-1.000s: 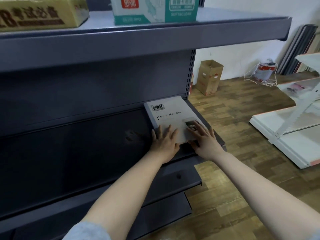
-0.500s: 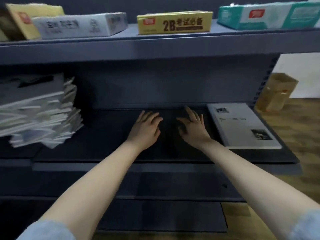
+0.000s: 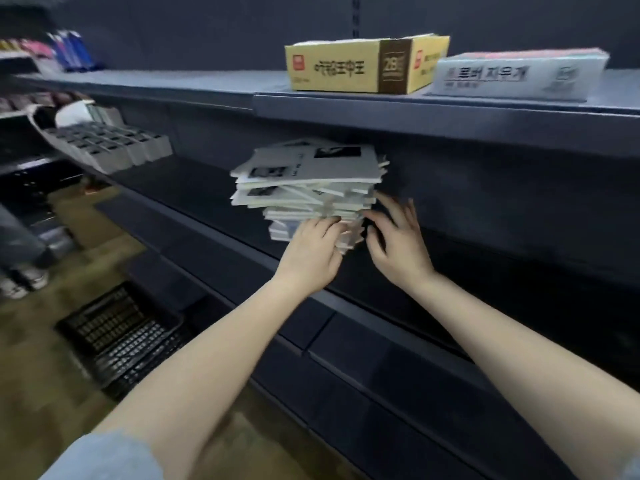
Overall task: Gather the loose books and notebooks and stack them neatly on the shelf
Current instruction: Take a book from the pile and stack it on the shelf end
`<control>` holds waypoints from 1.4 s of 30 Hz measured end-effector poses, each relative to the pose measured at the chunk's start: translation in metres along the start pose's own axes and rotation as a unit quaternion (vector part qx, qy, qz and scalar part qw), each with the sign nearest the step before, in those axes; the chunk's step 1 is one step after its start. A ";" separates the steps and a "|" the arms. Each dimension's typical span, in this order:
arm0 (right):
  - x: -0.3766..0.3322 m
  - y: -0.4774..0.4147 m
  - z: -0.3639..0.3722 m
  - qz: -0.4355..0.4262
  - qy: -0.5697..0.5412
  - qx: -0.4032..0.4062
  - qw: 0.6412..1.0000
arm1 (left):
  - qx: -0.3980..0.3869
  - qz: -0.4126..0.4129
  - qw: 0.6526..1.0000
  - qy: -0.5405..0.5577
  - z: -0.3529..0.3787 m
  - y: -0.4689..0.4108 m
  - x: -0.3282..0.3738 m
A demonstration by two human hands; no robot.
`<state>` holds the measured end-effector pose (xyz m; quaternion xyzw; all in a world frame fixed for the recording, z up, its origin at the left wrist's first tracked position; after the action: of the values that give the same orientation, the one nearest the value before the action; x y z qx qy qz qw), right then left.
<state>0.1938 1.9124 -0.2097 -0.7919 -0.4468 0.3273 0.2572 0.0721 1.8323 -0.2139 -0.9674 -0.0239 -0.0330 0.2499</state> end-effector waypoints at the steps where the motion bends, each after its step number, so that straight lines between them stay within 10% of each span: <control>1: -0.012 -0.009 0.007 -0.015 -0.010 0.003 1.000 | 0.016 -0.019 1.000 0.010 -0.005 0.004 -0.010; 11: -0.052 -0.064 0.053 -0.067 0.004 0.011 0.998 | 0.086 -0.087 0.992 0.024 -0.027 0.012 -0.094; 17: -0.034 -0.096 0.075 0.038 0.152 -0.159 0.975 | 0.114 -0.083 0.989 0.037 -0.018 0.004 -0.107; 28: -0.013 -0.086 0.052 -0.013 0.200 -0.065 0.978 | 0.254 0.058 0.965 -0.004 -0.036 -0.003 -0.097; 42: 0.029 -0.044 0.024 0.034 0.046 -0.151 0.987 | 0.159 0.072 0.983 -0.064 -0.025 -0.007 -0.083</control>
<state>0.1634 1.9613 -0.2031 -0.8507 -0.4515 0.2276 0.1438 -0.0120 1.8238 -0.1953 -0.9148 0.0244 0.0513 0.4000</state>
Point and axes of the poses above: each hand's wrist, its own y-axis away from the middle knuckle, its own z-axis out of the palm, x = y × z, the point moved 4 cm from there along -y, towards the middle knuckle, and after that the axes turned 2 degrees about -z, right-handed, at the moved point
